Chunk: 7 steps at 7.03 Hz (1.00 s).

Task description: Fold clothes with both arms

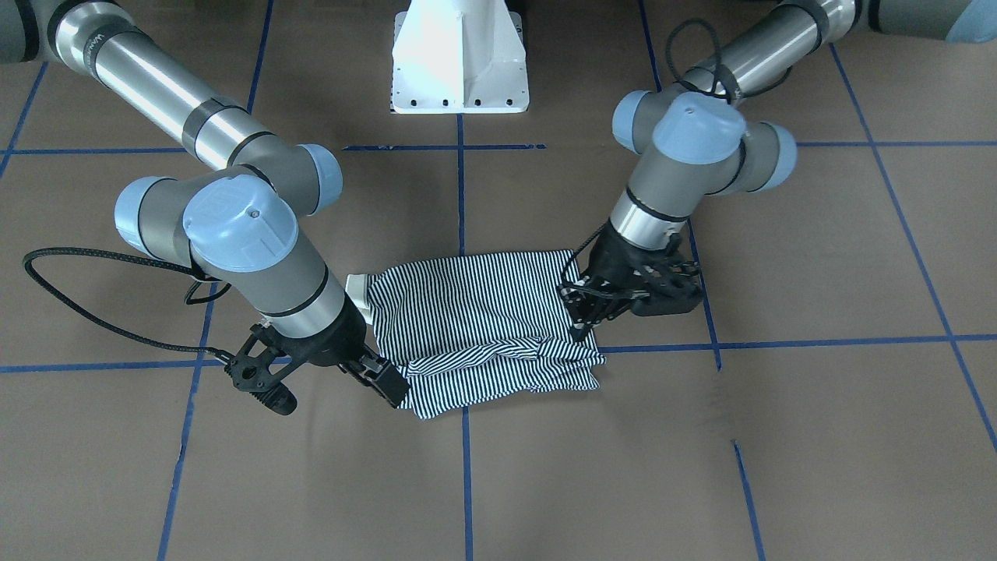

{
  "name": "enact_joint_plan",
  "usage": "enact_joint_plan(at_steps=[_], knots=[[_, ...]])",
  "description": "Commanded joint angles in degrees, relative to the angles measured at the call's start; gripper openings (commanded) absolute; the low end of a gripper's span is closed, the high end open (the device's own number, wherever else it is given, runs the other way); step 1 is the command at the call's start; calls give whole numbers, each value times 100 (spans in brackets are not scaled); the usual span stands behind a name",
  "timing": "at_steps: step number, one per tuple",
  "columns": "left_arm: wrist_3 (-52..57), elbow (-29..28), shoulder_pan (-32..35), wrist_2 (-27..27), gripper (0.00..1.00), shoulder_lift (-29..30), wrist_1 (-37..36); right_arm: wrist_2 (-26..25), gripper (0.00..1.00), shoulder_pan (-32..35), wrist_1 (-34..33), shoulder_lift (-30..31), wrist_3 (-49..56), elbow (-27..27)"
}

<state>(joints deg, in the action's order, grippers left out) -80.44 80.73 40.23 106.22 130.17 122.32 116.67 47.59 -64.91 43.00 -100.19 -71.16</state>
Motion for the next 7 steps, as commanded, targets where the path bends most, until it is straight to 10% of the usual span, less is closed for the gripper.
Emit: enact_joint_plan(at_steps=[1, 7], knots=[[430, -680, -366, 4, 0, 561, -163, -13, 100, -4, 22, 59, 17, -21], [1257, -1901, -105, -49, 0, 1098, -7, -30, 100, -31, 31, 59, -9, -21]])
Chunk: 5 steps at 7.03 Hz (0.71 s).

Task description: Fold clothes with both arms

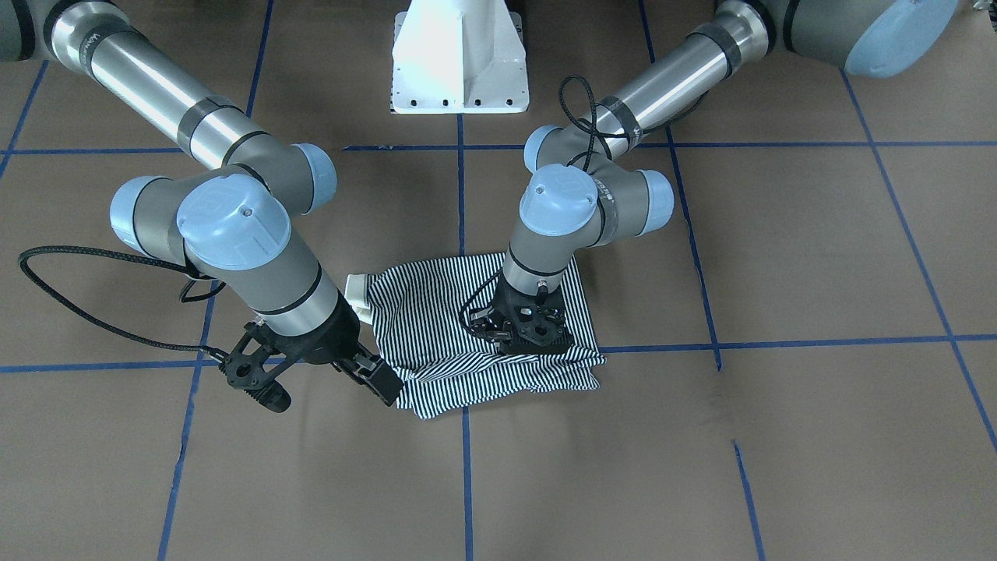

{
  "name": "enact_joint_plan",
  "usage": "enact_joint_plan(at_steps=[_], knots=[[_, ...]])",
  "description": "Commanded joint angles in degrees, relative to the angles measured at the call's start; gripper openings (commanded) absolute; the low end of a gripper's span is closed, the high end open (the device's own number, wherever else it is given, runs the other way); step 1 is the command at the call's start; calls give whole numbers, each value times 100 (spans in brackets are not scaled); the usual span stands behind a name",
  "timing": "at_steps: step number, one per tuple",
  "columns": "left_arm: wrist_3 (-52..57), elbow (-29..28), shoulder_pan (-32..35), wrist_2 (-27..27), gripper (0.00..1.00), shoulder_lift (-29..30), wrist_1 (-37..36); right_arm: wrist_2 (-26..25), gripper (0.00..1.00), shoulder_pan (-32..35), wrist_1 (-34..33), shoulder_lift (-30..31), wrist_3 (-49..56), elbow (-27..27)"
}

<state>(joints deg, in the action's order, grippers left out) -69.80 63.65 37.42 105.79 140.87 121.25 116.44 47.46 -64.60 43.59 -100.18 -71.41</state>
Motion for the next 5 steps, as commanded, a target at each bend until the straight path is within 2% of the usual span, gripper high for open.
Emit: enact_joint_plan(at_steps=[1, 4, 5], knots=[[282, -482, 352, -6, 0, 37, 414, -16, 100, -52, 9, 0, -45, -4], [415, -407, 898, 90, 0, 142, 549, -190, 100, -279, -18, -17, -89, -66], [423, -206, 1073, 560, 0, 38, 523, -366, 100, -437, -26, -44, -124, -74]])
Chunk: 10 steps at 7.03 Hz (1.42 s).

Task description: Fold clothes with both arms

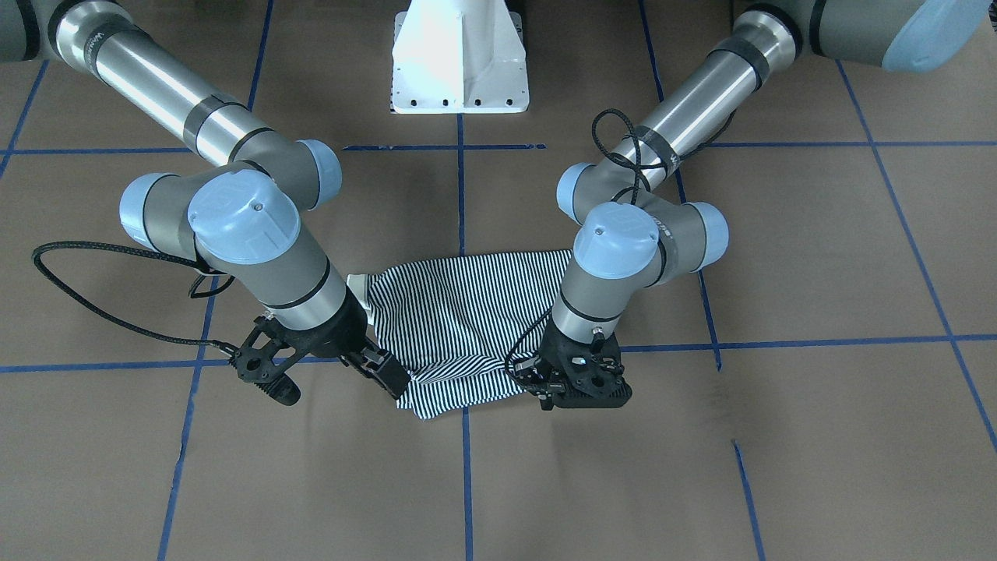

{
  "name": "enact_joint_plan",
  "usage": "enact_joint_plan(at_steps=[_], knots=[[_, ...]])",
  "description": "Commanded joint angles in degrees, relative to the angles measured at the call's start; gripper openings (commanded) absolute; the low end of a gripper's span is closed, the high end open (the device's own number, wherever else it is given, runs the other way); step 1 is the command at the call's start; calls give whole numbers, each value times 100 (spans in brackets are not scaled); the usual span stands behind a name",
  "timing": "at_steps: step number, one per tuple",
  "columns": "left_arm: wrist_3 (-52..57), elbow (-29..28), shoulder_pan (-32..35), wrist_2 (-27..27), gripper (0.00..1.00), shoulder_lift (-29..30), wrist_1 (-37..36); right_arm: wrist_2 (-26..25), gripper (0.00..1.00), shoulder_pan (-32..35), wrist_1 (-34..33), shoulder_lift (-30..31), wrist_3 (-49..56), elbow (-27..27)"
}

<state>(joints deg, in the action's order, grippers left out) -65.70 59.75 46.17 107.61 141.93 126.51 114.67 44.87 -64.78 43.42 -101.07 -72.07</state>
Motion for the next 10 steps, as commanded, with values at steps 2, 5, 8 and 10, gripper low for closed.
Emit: enact_joint_plan(at_steps=[2, 5, 8, 10], knots=[[-12, 747, 191, 568, 0, -429, -73, -618, 54, -670, -122, -9, -44, 0], [-65, 802, 182, 569, 0, -429, -91, -700, 0, -892, -360, -53, 122, 70], [-74, 898, 182, 560, 0, -482, -100, -876, 0, -648, -351, -561, 630, 850], [-161, 959, 173, 551, 0, -578, -91, -876, 0, -393, -281, -1060, 773, 1603]])
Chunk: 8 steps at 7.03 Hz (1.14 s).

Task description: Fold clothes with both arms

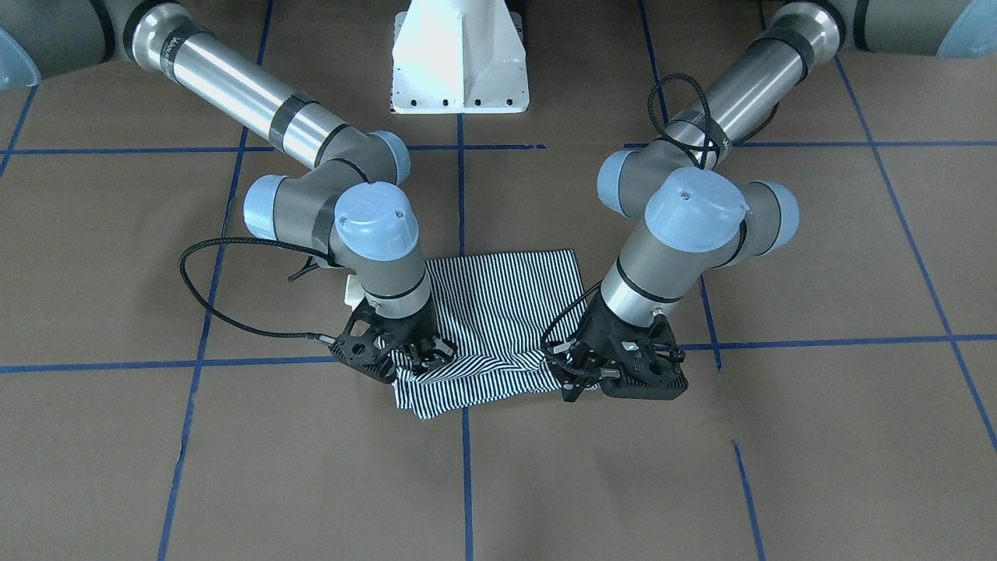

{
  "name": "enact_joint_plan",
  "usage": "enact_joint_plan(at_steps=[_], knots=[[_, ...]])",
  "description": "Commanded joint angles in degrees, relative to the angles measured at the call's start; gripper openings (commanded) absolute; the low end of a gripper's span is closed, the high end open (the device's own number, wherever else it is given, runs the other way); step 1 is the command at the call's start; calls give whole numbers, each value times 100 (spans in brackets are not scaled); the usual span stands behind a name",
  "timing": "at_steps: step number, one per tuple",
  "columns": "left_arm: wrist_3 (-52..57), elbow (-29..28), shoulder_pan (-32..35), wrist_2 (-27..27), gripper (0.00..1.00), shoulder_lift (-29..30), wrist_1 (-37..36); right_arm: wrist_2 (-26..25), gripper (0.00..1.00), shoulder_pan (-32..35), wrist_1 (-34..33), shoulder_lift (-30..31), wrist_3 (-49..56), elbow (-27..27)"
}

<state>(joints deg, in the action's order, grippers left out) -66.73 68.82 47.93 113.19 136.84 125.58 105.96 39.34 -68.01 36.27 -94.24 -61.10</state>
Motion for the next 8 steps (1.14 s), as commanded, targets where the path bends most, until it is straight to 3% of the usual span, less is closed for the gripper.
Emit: enact_joint_plan(at_steps=[1, 2, 4, 6, 8], knots=[[-59, 210, -3, -17, 0, -218, 2, -6, 0, 292, 347, -462, 116, 850], [-94, 490, -12, -8, 0, -411, -16, -6, 0, 380, 698, -602, 107, 1228], [-234, 773, -247, -43, 0, -483, -436, 256, 0, 783, 684, -753, 81, 1337], [-569, 747, -993, -488, 0, -544, -568, 782, 0, 1170, 571, -640, 421, 1076], [-525, 721, -1084, -500, 0, -623, -622, 1075, 0, 1339, 508, -158, 572, 505]])
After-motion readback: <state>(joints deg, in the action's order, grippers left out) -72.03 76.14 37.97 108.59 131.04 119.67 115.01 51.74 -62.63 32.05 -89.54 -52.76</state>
